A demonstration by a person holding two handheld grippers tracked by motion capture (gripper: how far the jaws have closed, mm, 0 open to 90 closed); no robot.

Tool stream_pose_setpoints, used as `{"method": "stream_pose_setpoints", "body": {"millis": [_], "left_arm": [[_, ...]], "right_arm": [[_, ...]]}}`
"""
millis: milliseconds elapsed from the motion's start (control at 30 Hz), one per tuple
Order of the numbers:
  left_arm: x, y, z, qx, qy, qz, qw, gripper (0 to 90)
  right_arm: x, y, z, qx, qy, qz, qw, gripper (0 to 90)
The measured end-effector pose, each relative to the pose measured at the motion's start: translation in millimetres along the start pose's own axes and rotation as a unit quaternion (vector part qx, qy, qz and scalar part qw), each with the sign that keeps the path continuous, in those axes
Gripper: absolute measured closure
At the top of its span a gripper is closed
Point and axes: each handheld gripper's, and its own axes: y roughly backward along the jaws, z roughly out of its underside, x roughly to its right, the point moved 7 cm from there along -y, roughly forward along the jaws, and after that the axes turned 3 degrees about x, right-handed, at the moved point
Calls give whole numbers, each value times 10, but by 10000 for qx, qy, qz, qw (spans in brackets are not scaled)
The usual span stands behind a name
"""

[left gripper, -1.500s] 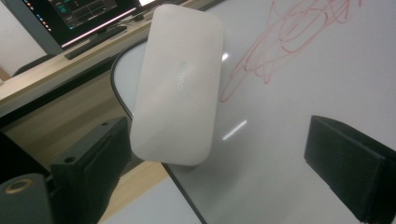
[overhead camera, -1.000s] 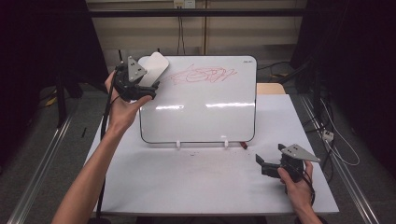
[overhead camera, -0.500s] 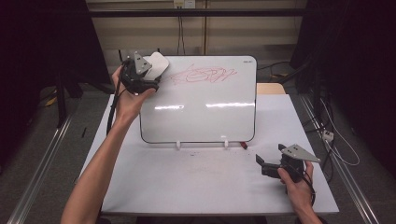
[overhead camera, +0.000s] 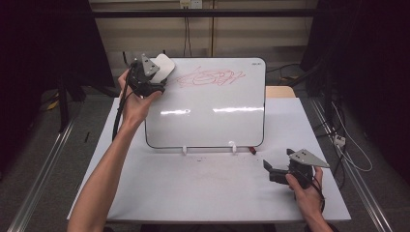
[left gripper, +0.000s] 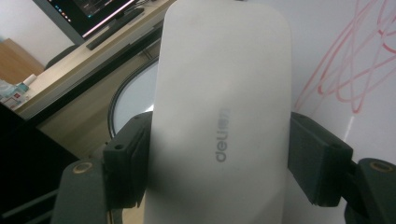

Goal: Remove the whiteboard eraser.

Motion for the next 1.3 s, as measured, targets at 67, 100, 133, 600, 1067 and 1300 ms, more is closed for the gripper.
{"method": "stream_pose_setpoints", "body": {"millis": [67,100,133,600,1067,1300], "left_arm": [[-8,5,-5,-64,-52,-23,10000,297],[-8,13,-7,-114,-18,32,9999,298],[-8,13,-7,-114,-18,32,9999,299],[-69,54,-28,-76,366,468,9982,310],[-40,254,-128,198,434,571,9972,312],[4,355,-117,385,495,601,9962,311]], "right_arm": [[-1,2,2,-4,-9,-5,10000,39],[1,5,4,-4,-3,-4,10000,40],[4,6,3,1,-3,-10,10000,39],[-6,-1,5,-30,-13,4,10000,40],[-28,-53,-15,-27,-17,-53,10000,40],[-25,-76,-18,-37,3,-44,10000,41]]}}
